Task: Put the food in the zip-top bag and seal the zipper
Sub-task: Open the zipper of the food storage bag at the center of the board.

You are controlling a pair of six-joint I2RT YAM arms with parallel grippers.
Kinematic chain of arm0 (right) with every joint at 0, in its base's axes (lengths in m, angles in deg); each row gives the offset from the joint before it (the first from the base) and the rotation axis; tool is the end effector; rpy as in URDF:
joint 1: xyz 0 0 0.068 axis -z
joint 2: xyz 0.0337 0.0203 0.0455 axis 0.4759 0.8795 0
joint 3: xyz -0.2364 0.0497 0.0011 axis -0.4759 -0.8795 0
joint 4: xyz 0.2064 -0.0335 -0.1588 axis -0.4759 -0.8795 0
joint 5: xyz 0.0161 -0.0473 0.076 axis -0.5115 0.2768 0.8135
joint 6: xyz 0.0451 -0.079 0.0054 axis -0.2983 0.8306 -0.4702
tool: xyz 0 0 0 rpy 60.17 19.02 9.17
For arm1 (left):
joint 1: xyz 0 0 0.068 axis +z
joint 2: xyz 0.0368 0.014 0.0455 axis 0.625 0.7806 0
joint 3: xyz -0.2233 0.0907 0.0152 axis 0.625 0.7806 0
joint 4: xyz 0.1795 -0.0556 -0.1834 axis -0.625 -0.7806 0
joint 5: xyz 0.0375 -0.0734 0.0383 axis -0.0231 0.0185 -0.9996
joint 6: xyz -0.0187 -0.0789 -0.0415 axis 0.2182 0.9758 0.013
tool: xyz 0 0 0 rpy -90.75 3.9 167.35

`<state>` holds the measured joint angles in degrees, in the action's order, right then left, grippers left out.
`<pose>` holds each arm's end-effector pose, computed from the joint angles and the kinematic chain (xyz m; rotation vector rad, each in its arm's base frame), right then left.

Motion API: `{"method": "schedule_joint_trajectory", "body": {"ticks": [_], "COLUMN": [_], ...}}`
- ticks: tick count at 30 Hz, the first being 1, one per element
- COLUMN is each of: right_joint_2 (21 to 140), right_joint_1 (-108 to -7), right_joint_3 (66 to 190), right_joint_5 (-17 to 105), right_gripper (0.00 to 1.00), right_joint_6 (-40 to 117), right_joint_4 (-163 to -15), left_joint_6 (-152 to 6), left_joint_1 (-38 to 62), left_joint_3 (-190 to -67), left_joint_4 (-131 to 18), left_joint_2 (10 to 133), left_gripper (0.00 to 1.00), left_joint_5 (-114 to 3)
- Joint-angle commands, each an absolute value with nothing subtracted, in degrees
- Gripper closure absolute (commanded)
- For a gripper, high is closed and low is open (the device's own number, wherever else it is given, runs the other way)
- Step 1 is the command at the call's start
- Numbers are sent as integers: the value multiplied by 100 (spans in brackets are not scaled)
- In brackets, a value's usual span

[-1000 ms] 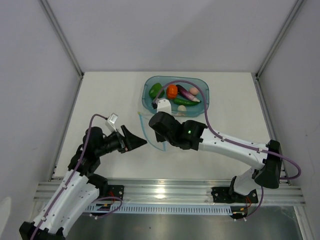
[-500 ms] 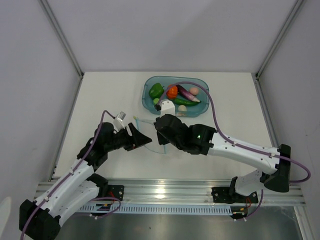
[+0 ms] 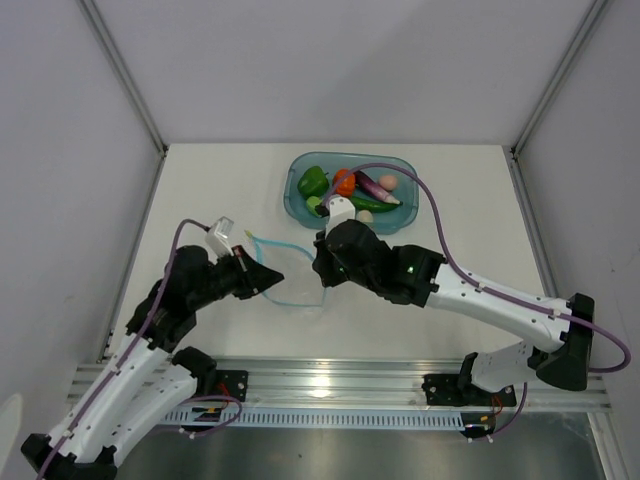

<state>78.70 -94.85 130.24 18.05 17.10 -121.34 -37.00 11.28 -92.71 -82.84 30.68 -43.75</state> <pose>0.1624 0.3090 0.3113 -0.5409 2.1341 0.6196 0.1755 -0.1225 0.2553 -0.1238 2.1366 -1.1639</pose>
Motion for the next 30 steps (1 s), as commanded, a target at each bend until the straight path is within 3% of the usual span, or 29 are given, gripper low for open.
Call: {"method": "schedule_joint_trajectory", "body": {"ticks": [1, 11, 30], "right_joint_2": [7558, 7794, 8918], "right_joint_1": [-9285, -8731, -7738], "right_joint_3": [12817, 12579, 12569], "right_joint_5": [2365, 3464, 3693], "right_gripper": [100, 100, 100], "right_joint_6": [1730, 1606, 2063], "right_joint_4": [-11769, -11566, -11329], "left_joint_6": [-4098, -4063, -4941], "left_joint_1": [1100, 1100, 1108], "left_joint_3": [-9954, -10878, -10851], "left_joint_4": [-9245, -10820, -10135], "left_joint_2": [2754, 2981, 3877], "left_gripper": [99, 99, 99], "left_joint_5": [-4905, -5319, -5634]}}
